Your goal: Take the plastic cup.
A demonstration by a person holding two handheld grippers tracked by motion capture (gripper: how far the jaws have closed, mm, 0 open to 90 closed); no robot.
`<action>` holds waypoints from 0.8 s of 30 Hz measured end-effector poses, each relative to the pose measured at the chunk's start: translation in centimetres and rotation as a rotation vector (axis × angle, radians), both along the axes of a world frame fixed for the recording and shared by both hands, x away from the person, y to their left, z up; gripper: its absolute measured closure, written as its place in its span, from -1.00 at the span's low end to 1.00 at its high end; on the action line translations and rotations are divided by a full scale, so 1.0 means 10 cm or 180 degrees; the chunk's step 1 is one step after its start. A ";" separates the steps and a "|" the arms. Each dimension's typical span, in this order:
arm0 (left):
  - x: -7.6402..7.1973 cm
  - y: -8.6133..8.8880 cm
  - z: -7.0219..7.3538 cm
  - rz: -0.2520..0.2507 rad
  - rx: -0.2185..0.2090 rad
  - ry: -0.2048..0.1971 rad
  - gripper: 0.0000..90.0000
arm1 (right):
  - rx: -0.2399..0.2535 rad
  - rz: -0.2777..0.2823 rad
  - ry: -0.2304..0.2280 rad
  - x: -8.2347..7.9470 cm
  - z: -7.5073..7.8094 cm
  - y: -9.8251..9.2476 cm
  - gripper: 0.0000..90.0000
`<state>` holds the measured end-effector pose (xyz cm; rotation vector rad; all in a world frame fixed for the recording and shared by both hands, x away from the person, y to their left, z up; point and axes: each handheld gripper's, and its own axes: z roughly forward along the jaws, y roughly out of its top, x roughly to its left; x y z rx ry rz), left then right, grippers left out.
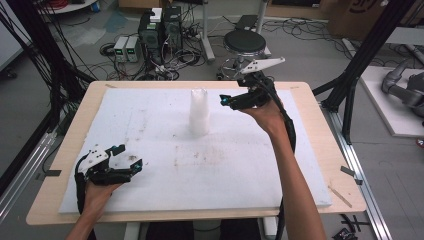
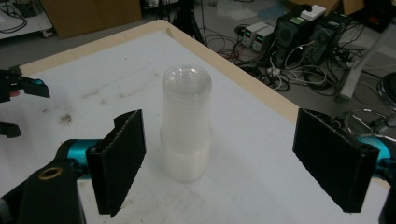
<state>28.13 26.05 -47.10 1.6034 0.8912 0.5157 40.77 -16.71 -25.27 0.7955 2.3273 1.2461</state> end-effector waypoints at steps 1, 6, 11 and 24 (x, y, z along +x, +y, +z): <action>0.00 0.00 0.00 -0.0004 0.0000 0.0002 -0.82 | 0.0000 0.0000 0.0000 0.00 0.00 0.00 -0.62; 0.00 0.00 0.00 -0.0004 -0.0010 0.0011 -0.82 | -0.0040 0.0074 0.0066 0.09 0.02 0.14 -0.62; 0.01 0.00 0.00 0.0000 -0.0014 0.0026 -0.82 | -0.0059 0.0096 0.0142 0.27 0.03 0.28 -0.62; 0.01 0.01 0.00 -0.0023 -0.0037 0.0025 -0.82 | -0.0237 0.0213 0.0380 0.57 -0.15 0.68 -0.61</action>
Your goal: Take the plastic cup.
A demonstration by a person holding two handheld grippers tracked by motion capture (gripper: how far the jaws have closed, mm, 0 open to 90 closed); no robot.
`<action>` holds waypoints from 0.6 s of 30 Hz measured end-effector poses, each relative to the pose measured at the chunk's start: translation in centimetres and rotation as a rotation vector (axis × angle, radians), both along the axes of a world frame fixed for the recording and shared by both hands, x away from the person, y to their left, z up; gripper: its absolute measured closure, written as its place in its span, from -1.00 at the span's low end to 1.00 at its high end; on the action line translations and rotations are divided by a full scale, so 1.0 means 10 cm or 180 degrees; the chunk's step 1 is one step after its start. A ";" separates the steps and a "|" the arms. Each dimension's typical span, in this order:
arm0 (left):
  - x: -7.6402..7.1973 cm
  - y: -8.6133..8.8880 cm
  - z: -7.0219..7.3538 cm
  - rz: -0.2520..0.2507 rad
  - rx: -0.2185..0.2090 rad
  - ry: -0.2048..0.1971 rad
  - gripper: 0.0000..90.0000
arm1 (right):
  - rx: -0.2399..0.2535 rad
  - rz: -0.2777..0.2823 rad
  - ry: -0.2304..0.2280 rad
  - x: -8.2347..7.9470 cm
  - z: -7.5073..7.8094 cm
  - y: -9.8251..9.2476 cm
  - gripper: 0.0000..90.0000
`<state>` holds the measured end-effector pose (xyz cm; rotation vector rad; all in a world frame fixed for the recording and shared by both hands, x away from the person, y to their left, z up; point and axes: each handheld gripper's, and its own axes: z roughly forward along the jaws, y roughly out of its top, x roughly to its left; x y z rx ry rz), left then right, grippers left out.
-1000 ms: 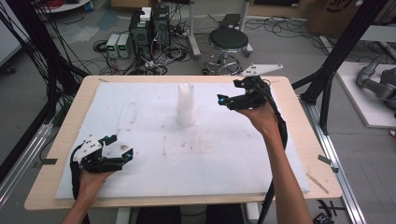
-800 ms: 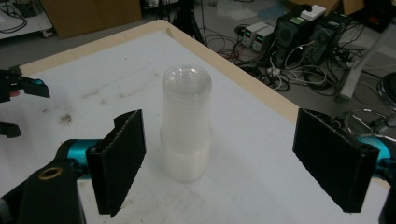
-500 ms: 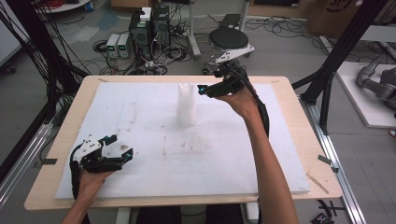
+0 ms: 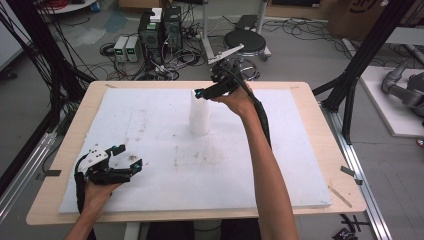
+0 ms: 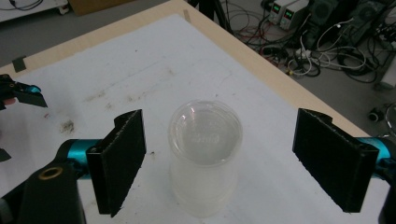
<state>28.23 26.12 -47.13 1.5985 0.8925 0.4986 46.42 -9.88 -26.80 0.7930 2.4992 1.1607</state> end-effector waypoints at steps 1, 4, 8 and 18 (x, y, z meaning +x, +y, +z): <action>0.00 0.00 0.00 -0.0004 -0.0003 0.0000 -0.82 | 0.0000 0.0000 0.0000 0.00 0.00 0.00 -0.61; 0.00 0.00 0.00 -0.0010 0.0005 0.0000 -0.82 | -0.0069 -0.0003 0.0072 0.05 -0.08 0.09 -0.61; 0.00 0.00 0.00 -0.0027 -0.0007 0.0011 -0.82 | -0.0183 -0.0018 0.0133 0.12 -0.20 0.19 -0.61; 0.02 0.01 0.00 -0.0044 -0.0022 0.0050 -0.82 | -0.0301 -0.0058 0.0254 0.22 -0.36 0.27 -0.55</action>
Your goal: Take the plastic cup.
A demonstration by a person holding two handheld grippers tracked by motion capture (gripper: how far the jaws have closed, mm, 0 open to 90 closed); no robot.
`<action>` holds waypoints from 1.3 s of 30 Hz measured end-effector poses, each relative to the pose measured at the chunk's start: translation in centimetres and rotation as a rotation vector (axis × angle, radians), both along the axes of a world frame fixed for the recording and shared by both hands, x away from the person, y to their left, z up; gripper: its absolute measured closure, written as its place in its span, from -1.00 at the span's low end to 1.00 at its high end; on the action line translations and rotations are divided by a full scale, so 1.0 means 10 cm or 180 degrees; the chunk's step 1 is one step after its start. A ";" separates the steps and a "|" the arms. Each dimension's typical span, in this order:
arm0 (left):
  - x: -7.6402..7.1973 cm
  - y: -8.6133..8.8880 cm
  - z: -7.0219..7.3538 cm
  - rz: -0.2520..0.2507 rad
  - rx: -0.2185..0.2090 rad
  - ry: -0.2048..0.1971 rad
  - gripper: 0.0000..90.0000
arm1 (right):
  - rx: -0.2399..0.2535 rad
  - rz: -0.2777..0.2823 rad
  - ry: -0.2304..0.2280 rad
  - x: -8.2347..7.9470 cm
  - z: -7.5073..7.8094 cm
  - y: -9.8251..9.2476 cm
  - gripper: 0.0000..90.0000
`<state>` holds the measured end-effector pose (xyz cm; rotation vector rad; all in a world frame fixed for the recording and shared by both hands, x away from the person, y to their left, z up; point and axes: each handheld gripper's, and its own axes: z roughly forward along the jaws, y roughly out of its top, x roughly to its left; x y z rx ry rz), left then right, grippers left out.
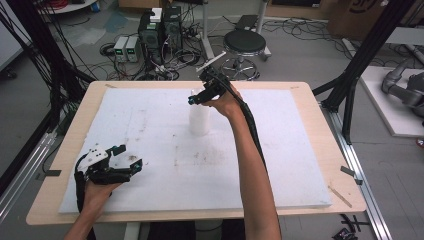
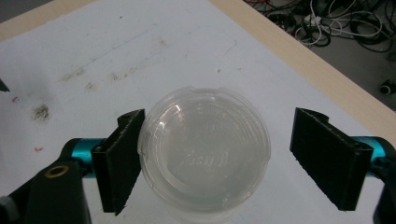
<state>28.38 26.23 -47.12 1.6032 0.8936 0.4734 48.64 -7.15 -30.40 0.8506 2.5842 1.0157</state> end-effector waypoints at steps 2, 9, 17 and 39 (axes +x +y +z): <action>0.00 0.00 0.00 0.0000 -0.0001 -0.0005 -0.82 | -0.0015 0.0008 0.0029 0.00 -0.01 0.00 -0.55; 0.00 0.00 0.00 0.0005 -0.0008 -0.0013 -0.82 | -0.0081 0.0025 0.0075 0.02 -0.06 0.05 -0.54; 0.00 0.00 0.00 0.0006 -0.0012 -0.0014 -0.82 | -0.0160 0.0028 0.0164 0.04 -0.10 0.06 -0.45; 0.00 0.00 0.00 0.0005 -0.0002 -0.0004 -0.82 | -0.0215 0.0068 0.0258 0.04 -0.13 0.08 -0.21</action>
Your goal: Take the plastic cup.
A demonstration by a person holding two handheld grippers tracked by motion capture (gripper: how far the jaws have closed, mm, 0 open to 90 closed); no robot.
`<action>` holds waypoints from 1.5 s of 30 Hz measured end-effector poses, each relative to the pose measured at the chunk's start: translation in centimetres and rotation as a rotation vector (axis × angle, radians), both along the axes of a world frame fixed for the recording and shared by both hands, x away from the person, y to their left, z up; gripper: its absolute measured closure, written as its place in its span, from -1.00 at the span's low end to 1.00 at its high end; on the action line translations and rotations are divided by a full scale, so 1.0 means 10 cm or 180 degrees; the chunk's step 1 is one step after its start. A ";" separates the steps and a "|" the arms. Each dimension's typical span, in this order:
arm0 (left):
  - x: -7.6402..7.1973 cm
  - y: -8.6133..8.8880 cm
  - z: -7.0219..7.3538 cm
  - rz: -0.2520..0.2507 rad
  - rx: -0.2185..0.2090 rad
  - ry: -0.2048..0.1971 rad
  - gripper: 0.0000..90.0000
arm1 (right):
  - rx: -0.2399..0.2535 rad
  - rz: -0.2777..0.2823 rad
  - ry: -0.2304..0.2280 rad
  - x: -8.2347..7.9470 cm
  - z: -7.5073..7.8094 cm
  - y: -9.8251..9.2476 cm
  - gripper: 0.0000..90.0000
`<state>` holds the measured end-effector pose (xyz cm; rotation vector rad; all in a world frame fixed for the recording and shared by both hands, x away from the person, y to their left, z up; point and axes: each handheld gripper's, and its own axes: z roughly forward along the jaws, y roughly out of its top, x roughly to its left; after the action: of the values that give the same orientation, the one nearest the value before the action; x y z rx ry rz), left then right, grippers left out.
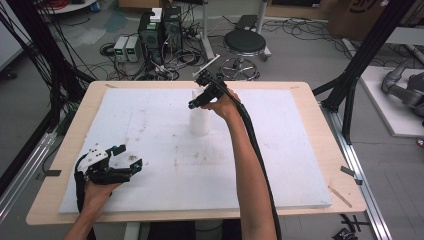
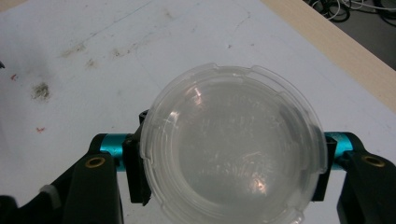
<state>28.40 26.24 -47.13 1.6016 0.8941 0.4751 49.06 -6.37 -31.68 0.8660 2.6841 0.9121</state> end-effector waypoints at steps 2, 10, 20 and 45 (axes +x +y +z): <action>0.00 0.00 0.00 0.0000 -0.0003 0.0001 -0.82 | -0.0001 0.0001 0.0002 0.00 0.00 0.00 -0.21; 0.00 0.00 0.00 0.0002 -0.0008 0.0001 -0.82 | 0.0006 0.0001 -0.0028 -0.01 0.02 -0.01 -0.20; 0.00 0.00 0.00 0.0002 -0.0009 0.0006 -0.82 | 0.0158 -0.0006 -0.0170 -0.07 0.19 -0.02 -0.16; 0.01 0.02 0.00 -0.0013 -0.0078 0.0018 -0.82 | 0.0368 0.0088 -0.0506 -0.33 1.08 -0.08 -0.12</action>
<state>28.46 26.40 -47.18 1.5830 0.8975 0.4552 45.73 -7.15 -20.93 0.7456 2.5352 1.1028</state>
